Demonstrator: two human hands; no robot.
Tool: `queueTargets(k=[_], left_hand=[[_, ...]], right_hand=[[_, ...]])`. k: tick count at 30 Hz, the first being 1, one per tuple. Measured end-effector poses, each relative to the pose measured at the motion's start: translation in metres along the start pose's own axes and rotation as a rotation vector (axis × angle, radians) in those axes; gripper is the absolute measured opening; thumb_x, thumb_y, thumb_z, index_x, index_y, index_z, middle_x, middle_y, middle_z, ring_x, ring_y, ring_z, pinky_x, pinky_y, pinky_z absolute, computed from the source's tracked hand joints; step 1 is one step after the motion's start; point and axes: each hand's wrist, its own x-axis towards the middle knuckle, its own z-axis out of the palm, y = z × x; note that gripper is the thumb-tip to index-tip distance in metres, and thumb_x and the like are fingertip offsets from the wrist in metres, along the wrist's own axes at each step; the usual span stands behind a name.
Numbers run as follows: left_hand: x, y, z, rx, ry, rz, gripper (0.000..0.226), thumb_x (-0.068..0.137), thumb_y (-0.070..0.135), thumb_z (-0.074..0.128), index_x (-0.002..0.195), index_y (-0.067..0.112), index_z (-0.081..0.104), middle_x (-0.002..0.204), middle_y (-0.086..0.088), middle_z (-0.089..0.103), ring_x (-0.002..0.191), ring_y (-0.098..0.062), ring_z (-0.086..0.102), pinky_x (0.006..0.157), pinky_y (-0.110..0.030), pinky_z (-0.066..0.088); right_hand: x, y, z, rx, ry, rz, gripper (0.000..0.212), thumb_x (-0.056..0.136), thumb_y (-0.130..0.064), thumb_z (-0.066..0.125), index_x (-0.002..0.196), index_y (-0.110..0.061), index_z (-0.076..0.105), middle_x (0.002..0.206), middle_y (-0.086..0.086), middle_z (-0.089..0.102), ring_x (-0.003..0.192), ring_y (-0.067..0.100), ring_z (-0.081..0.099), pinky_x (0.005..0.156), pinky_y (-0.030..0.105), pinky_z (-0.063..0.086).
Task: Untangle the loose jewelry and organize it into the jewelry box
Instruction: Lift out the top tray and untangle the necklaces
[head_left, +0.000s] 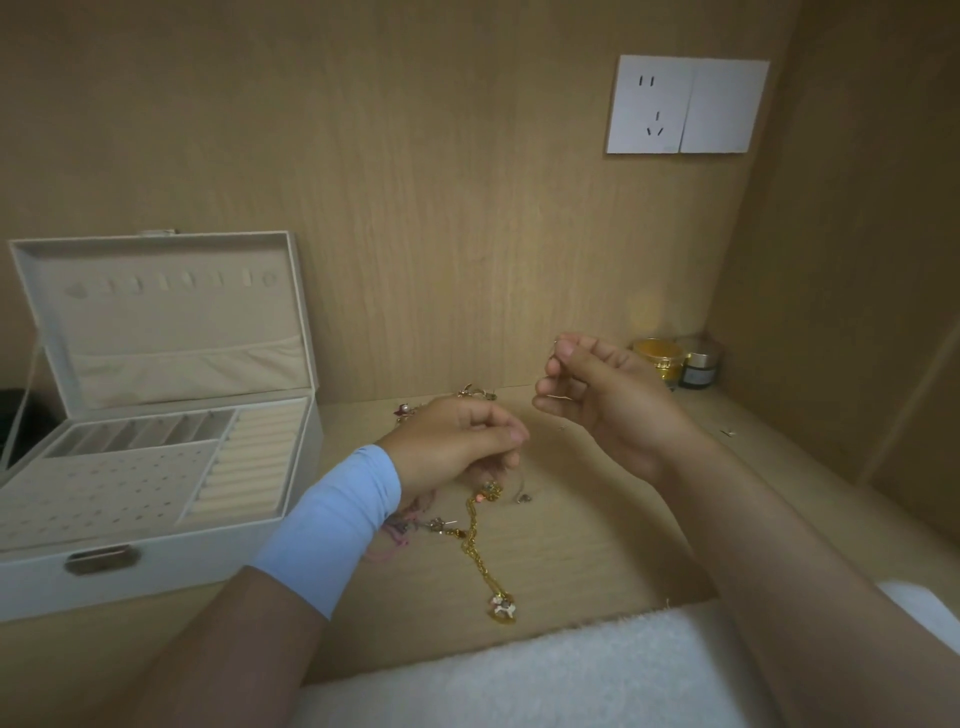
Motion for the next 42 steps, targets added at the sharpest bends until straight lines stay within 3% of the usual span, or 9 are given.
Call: queueTargets(k=[4, 6, 10, 15, 21, 26, 30, 35, 42], left_hand=[[-0.003, 0.012, -0.008, -0.363, 0.022, 0.0, 0.015, 0.095, 0.013, 0.053, 0.084, 0.007, 0.062, 0.056, -0.003, 0.049, 0.055, -0.021, 0.051, 0.083, -0.042, 0.053], [-0.004, 0.018, -0.012, -0.434, 0.04, 0.01, 0.013, 0.095, 0.014, 0.053, 0.086, 0.006, 0.06, 0.056, -0.002, 0.041, 0.047, -0.016, 0.039, 0.071, -0.043, 0.058], [-0.007, 0.027, -0.026, -0.13, 0.175, -0.032, 0.012, 0.096, 0.017, 0.056, 0.091, 0.008, 0.063, 0.056, 0.002, 0.044, 0.043, -0.012, 0.035, 0.041, -0.021, 0.042], [-0.01, 0.028, -0.047, 0.341, 0.167, -0.109, 0.014, 0.094, 0.022, 0.062, 0.091, 0.009, 0.065, 0.063, 0.001, 0.057, 0.044, -0.011, 0.048, 0.041, -0.021, 0.042], [-0.012, 0.024, -0.048, 0.578, 0.052, -0.194, 0.013, 0.091, 0.023, 0.065, 0.084, 0.012, 0.069, 0.062, 0.009, 0.064, 0.052, -0.007, 0.059, 0.058, -0.02, 0.048], [-0.004, 0.027, -0.027, 0.477, 0.289, 0.066, 0.017, 0.086, 0.027, 0.07, 0.103, 0.028, 0.067, 0.089, 0.013, 0.067, 0.08, -0.007, 0.065, 0.077, -0.024, 0.053], [-0.005, 0.038, -0.008, 0.275, 0.319, 0.318, 0.023, 0.086, 0.019, 0.072, 0.103, 0.033, 0.07, 0.09, 0.009, 0.07, 0.078, -0.005, 0.063, 0.075, -0.013, 0.05], [-0.008, 0.042, -0.008, 0.205, 0.23, 0.339, 0.014, 0.087, 0.017, 0.071, 0.094, 0.028, 0.076, 0.09, -0.002, 0.076, 0.095, -0.031, 0.068, 0.09, -0.043, 0.054], [-0.005, 0.042, -0.026, 0.379, 0.261, 0.352, 0.029, 0.092, 0.014, 0.065, 0.096, 0.042, 0.071, 0.08, -0.007, 0.067, 0.067, -0.012, 0.055, 0.072, -0.04, 0.053]], right_hand=[[0.003, -0.001, -0.003, 0.068, 0.041, 0.027, 0.005, 0.099, -0.011, 0.056, 0.1, -0.011, 0.061, 0.075, 0.002, 0.062, 0.065, 0.016, 0.063, 0.069, 0.033, 0.061], [0.003, 0.001, -0.006, 0.012, 0.062, 0.038, 0.007, 0.099, -0.011, 0.057, 0.103, -0.008, 0.062, 0.08, 0.005, 0.067, 0.071, 0.018, 0.067, 0.074, 0.034, 0.062], [0.005, 0.008, -0.012, -0.125, 0.155, 0.062, 0.013, 0.099, -0.012, 0.059, 0.107, -0.004, 0.065, 0.098, 0.01, 0.076, 0.088, 0.021, 0.074, 0.083, 0.038, 0.06], [0.007, 0.008, -0.016, -0.099, 0.201, 0.074, 0.015, 0.097, -0.01, 0.062, 0.11, -0.003, 0.064, 0.093, 0.008, 0.076, 0.084, 0.021, 0.074, 0.082, 0.037, 0.06], [0.001, 0.003, -0.008, -0.172, 0.136, 0.051, 0.017, 0.095, -0.01, 0.063, 0.111, -0.006, 0.067, 0.092, 0.007, 0.076, 0.083, 0.023, 0.073, 0.085, 0.04, 0.058], [-0.005, -0.002, 0.006, -0.237, 0.03, -0.001, 0.02, 0.094, -0.01, 0.065, 0.112, -0.005, 0.068, 0.085, 0.008, 0.074, 0.069, 0.018, 0.066, 0.073, 0.034, 0.058], [-0.009, -0.006, 0.016, -0.213, -0.053, -0.016, 0.038, 0.087, -0.014, 0.069, 0.123, -0.006, 0.057, 0.076, 0.009, 0.07, 0.059, 0.019, 0.06, 0.062, 0.032, 0.053], [-0.011, -0.006, 0.018, -0.189, -0.117, -0.004, 0.054, 0.077, -0.025, 0.071, 0.125, -0.013, 0.051, 0.07, 0.007, 0.067, 0.058, 0.017, 0.057, 0.063, 0.03, 0.052], [-0.013, -0.006, 0.023, -0.129, -0.278, 0.061, 0.043, 0.092, -0.029, 0.058, 0.129, -0.009, 0.061, 0.066, 0.001, 0.052, 0.069, 0.019, 0.057, 0.084, 0.037, 0.05]])
